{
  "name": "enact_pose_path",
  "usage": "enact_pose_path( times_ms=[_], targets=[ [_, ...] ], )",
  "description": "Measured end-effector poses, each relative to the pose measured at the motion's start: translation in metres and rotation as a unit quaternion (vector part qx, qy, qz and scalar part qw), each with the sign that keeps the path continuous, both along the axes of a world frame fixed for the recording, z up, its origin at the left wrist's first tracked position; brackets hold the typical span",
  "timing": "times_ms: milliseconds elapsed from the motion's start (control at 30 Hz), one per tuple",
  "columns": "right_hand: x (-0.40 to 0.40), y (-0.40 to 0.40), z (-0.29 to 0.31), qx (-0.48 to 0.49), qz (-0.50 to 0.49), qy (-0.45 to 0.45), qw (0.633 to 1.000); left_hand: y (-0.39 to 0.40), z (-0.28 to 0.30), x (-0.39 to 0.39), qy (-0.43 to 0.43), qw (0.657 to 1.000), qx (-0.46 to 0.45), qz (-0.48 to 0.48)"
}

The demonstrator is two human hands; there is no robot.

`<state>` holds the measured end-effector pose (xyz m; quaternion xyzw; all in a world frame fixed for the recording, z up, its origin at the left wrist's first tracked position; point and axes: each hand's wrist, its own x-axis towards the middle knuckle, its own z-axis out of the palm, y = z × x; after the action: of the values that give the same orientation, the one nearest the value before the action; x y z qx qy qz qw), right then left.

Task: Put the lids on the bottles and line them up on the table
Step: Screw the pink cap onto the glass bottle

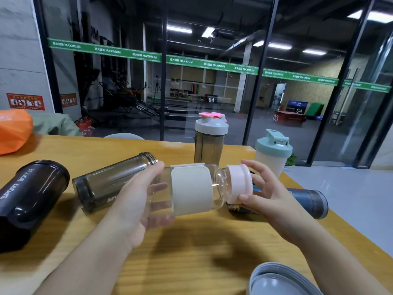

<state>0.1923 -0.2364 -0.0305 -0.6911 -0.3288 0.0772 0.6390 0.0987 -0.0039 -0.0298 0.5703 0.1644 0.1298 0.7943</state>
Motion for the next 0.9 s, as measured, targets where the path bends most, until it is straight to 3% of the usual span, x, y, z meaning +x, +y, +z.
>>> enact_pose_path(
  times_ms=[400, 900],
  targets=[
    [0.0001, -0.0051, 0.0003, -0.034, 0.055, 0.005, 0.998, 0.0058, -0.0020, 0.0031, 0.027, 1.000, -0.001, 0.007],
    [-0.0015, -0.0017, -0.0010, -0.069, 0.038, 0.027, 0.997, 0.0044, -0.0034, 0.0036, 0.010, 0.998, 0.036, 0.040]
  ],
)
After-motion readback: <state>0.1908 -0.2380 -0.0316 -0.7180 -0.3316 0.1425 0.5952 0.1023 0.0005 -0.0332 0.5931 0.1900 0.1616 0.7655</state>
